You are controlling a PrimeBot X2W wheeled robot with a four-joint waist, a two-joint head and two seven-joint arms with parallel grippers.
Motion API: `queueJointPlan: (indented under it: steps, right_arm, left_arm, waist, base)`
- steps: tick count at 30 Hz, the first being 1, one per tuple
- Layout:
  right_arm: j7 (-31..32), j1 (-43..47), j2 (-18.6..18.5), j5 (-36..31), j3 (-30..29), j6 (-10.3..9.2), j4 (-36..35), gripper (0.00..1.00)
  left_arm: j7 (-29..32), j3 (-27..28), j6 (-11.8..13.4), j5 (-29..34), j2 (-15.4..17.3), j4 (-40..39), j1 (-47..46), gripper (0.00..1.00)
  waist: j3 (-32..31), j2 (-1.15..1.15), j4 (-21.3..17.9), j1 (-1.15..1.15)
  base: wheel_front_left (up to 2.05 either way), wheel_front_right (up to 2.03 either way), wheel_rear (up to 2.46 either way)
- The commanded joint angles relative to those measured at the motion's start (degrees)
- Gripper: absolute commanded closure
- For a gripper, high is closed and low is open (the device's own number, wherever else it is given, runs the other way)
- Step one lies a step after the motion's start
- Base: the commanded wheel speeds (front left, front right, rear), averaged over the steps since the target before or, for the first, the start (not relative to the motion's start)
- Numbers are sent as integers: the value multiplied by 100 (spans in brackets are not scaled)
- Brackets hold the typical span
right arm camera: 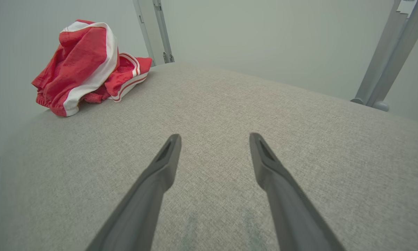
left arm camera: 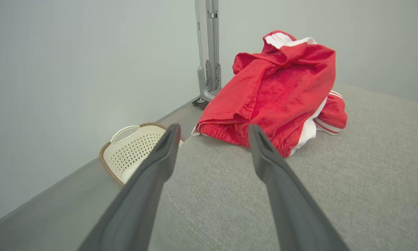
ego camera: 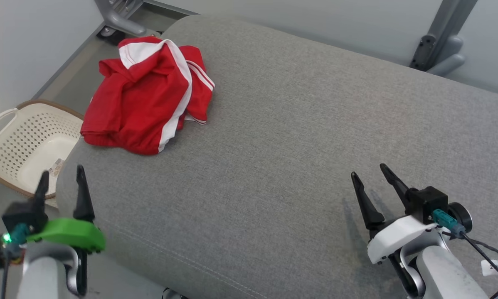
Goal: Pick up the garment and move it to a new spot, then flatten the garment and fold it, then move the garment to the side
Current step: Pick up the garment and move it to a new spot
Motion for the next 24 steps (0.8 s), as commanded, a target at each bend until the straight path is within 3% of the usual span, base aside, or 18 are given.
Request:
queueJointPlan:
  steps: [1, 3, 5, 9, 16, 24]
  right_arm:
    - [-18, -98, -117, -48, 20, -3, -55, 0]
    - [-18, -115, -163, -45, 18, -3, -86, 0]
    - [-18, -215, -317, -68, 65, -3, -155, 0]
    - [-18, -296, -477, -47, 69, -3, -224, 0]
    - [-18, -400, -602, -23, 82, -3, -318, 0]
    - [-18, -478, -684, -2, 141, -3, -414, 0]
  left_arm:
    - [-3, -13, -57, 36, 129, 116, -394, 0]
    - [-4, -37, -101, 38, 225, 206, -647, 0]
    - [-4, -164, -158, -43, 570, 546, -1358, 0]
    - [-3, -431, -187, -274, 934, 980, -2210, 0]
    - [234, -1143, -186, -1198, 1592, 1951, -3200, 0]
    - [333, -1325, -181, -1859, 1842, 2883, -3566, 0]
  waist:
    - [341, 12, -367, 0]
    - [412, 12, -439, 0]
    - [652, 12, -685, 0]
    - [920, 12, -976, 0]
    - [1217, 12, -1385, 0]
    - [1440, 12, -1666, 0]
  base:
    - [0, 0, 0]
    - [0, 0, 0]
    - [0, 0, 0]
    - [0, 0, 0]
    - [0, 0, 0]
    - [0, 0, 0]
